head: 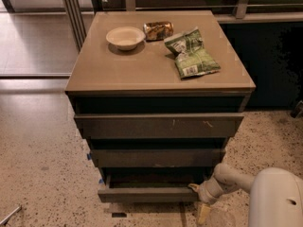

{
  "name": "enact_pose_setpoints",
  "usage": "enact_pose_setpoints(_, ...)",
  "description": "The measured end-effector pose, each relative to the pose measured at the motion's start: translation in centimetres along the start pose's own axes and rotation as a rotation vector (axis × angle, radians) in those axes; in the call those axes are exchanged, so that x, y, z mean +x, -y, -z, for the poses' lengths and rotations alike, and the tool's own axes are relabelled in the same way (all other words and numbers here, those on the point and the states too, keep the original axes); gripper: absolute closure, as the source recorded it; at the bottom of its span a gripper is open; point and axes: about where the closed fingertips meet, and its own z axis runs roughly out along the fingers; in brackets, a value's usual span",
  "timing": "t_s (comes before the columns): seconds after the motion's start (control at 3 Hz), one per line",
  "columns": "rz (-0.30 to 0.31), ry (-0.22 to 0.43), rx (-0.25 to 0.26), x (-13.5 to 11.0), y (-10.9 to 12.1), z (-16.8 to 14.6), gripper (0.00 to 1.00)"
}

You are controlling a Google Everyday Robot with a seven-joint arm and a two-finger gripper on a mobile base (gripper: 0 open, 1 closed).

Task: Open bottom drawer

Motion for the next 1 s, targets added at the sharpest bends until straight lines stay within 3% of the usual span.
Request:
enact_pose_setpoints(0.33, -0.023, 0.003, -0.052, 0.0, -1.8, 0.3, 0.0)
enact_pose_setpoints(0.67, -0.026, -0.011, -0.144, -0.6, -4.2, 1.3, 0.0)
enact_pose_setpoints(1.0, -0.026, -0.011, -0.144, -0.6, -4.2, 1.3, 0.0)
